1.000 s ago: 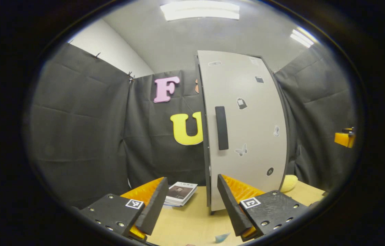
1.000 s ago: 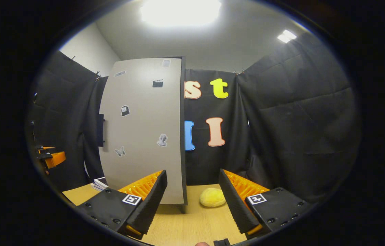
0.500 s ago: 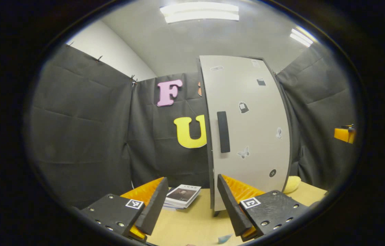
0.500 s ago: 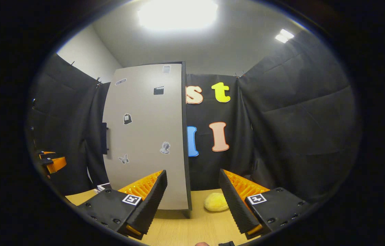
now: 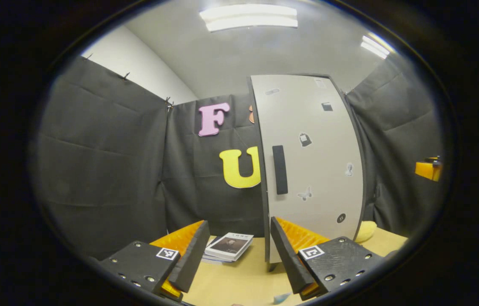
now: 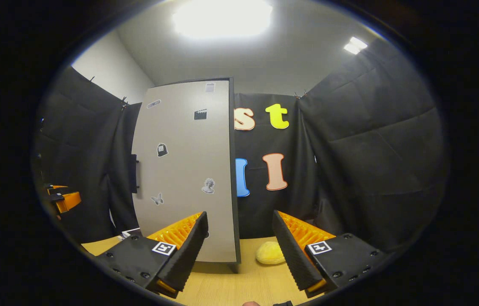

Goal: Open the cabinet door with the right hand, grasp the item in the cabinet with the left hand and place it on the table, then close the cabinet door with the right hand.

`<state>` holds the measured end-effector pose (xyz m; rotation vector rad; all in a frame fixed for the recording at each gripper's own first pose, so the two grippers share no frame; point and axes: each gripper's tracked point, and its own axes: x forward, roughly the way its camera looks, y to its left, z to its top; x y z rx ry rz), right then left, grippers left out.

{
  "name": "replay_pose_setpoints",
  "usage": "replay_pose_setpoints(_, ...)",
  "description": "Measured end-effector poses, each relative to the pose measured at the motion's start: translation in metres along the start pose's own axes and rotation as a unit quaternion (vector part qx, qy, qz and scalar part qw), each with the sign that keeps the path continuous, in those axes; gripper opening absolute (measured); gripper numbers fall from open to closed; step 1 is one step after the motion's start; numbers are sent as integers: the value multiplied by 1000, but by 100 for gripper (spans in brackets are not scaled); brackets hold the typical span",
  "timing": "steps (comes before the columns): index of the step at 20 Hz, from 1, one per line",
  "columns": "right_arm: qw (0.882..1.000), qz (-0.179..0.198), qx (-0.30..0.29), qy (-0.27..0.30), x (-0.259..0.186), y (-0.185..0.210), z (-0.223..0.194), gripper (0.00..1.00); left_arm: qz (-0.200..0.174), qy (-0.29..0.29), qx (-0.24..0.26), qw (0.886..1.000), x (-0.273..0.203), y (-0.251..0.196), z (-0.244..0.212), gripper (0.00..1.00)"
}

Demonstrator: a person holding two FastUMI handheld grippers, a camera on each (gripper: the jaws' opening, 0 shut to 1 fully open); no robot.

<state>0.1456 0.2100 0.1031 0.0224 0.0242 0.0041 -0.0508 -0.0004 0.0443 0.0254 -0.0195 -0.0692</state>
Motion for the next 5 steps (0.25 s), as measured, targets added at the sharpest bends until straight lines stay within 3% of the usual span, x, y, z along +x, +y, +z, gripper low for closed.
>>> replay_pose_setpoints(5, 1000, 4, -2, 1, 0, 1, -1, 92, -3, -1, 2, 1000, 1, -6, 3, 87)
